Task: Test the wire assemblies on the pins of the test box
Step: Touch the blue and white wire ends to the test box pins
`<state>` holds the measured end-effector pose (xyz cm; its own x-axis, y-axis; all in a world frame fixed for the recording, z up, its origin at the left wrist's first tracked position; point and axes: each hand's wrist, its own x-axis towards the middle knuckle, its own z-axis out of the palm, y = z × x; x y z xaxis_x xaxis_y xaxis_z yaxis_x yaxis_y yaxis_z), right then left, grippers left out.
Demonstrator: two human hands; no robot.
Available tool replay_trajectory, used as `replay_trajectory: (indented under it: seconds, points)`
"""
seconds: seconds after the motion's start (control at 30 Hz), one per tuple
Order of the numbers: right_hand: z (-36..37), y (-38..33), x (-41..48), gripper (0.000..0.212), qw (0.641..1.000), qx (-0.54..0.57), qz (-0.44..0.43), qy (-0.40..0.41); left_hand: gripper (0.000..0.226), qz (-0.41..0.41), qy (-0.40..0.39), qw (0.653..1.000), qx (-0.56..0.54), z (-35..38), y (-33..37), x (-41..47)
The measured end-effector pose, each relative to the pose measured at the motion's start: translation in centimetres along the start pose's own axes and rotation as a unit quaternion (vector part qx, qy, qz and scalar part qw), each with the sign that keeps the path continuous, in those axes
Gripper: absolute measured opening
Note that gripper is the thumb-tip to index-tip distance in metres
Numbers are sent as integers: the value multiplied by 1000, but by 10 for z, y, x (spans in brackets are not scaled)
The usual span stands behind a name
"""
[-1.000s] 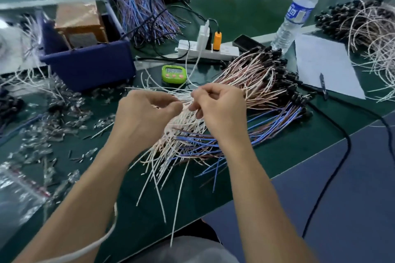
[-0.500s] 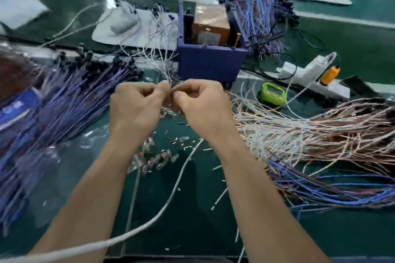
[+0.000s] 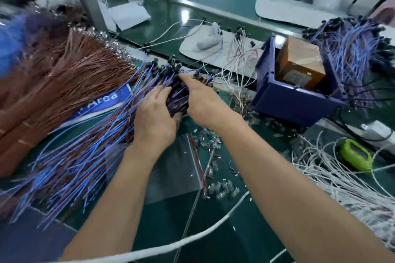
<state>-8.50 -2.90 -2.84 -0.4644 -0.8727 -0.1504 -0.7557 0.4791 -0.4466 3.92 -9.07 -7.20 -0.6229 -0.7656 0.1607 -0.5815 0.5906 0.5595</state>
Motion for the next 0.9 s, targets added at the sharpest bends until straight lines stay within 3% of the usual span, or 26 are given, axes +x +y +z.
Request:
replay_trajectory:
  seconds: [0.1,0.23,0.37,0.43,0.57,0.7,0.83,0.9]
  points:
    - [5,2,8,75,998,12,1,56,67,10,22,999,-23,6,-7,0]
    - [2,3,13,51,994,-17,-1,106,61,10,61,997,-38,10,-8,2]
    - [-7,-3,15,26,993,-82,2,90,53,20,71,997,-32,12,-11,1]
    - [-8,-7,15,22,988,-134,-4,76,52,24,77,996,-28,14,-13,1]
    - [-5,-11,12,21,989,-134,-10,59,52,21,90,995,-28,18,-14,3]
    - [-13,-11,8,32,994,-41,13,100,49,17,94,995,-26,18,-13,3]
    - [-34,-11,0,18,989,120,25,89,45,19,99,994,-43,19,-14,2]
    - [-46,-13,-7,12,971,200,37,123,47,16,100,994,-46,18,-14,1]
